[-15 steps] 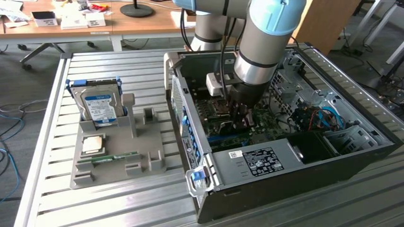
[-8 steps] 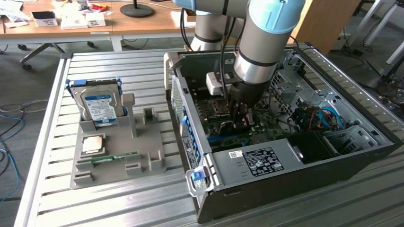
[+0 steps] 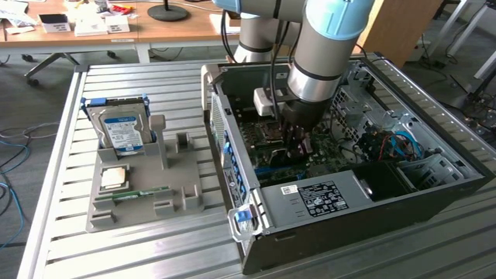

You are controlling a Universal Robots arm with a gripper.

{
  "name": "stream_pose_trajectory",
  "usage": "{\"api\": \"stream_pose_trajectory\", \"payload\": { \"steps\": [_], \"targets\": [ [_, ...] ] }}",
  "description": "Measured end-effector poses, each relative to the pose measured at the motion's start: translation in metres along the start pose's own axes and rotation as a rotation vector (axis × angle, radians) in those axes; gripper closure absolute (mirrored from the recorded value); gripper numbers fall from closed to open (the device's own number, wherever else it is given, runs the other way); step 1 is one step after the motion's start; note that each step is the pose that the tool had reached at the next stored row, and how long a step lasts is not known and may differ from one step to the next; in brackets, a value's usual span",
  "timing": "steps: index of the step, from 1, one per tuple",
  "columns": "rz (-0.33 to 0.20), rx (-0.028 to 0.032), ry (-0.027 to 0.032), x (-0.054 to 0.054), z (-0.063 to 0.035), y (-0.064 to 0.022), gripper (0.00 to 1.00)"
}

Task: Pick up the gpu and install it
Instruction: 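Insert the gpu into the slot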

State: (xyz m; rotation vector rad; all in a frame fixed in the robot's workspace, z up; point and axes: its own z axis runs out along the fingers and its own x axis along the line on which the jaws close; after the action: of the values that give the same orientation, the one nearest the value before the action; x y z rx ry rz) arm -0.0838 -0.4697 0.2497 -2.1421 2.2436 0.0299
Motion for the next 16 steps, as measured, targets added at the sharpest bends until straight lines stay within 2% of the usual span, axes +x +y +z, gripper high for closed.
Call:
{"api": "stream_pose_trajectory", "payload": {
  "steps": [2,3,7,16],
  "targets": [
    [0.001,0.0006,0.0114,-0.0008,0.0001,0.0000,0.73],
    [0.001,0.0006,0.0131,-0.0012,0.0001,0.0000,0.73],
    [0.001,0.0007,0.0133,-0.0046,0.0002,0.0002,0.73],
    [0.004,0.0008,0.0132,-0.0049,0.0011,0.0005,0.73]
  ]
}}
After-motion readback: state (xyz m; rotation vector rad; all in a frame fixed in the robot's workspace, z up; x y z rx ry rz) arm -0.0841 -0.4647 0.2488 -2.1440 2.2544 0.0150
